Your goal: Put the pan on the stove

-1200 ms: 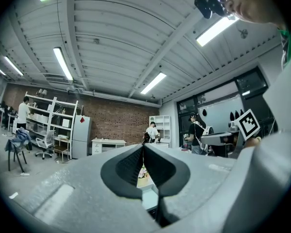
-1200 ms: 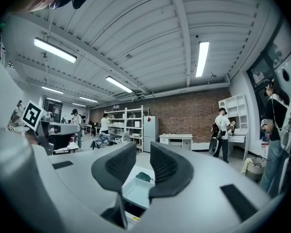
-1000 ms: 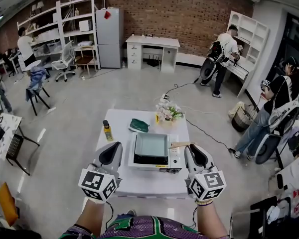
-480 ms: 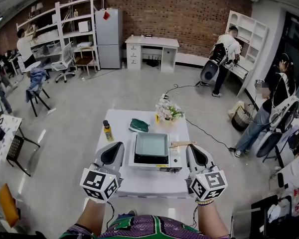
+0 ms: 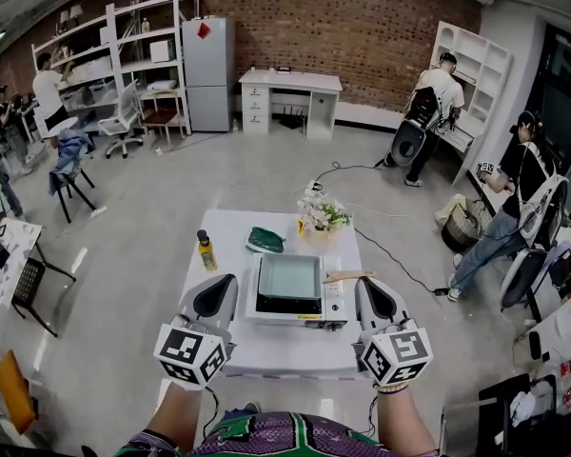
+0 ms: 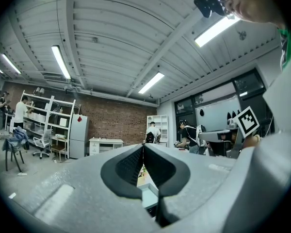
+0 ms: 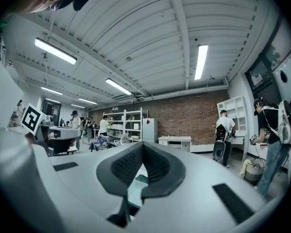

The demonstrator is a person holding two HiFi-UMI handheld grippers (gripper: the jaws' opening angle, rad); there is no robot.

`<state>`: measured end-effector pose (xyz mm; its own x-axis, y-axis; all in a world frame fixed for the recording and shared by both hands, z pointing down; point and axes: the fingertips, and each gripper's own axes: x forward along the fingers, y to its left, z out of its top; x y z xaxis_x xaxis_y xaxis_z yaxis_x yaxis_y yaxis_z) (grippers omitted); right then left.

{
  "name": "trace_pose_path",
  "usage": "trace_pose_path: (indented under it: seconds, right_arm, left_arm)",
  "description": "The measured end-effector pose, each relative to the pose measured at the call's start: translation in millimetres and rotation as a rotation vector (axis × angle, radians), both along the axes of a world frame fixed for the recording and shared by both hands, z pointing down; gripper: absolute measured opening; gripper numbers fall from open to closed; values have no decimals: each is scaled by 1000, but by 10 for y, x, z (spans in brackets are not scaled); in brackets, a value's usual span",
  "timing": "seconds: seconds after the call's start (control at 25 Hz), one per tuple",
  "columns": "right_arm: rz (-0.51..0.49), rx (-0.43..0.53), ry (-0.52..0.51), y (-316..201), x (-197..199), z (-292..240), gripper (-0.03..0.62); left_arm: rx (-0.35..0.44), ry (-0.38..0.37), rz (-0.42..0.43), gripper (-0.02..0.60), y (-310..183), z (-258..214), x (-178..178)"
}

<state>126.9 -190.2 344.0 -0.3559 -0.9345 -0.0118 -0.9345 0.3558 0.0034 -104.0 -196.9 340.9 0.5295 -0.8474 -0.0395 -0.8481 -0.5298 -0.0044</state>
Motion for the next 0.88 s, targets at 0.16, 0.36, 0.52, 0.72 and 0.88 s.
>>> trace_pose_path:
  seconds: [0.16, 0.36, 0.52, 0.72, 0.88]
  right_arm:
    - [-3, -1, 1, 6, -19, 10, 2]
    - [-9, -5, 0, 17, -56, 18, 2]
    - [-15, -11, 0, 30, -79, 25, 2]
    - [-22, -23, -9, 35, -109, 62, 2]
    - [-26, -26, -6, 38, -123, 62, 2]
  left_arm:
    - [3, -4, -4, 18, 13, 13, -15]
    - [4, -9, -7, 18, 36, 18, -42]
    - [0, -10, -12, 18, 59, 24, -63]
    - [1, -9, -11, 18, 73, 35, -78]
    - [0, -8, -10, 18, 78, 30, -74]
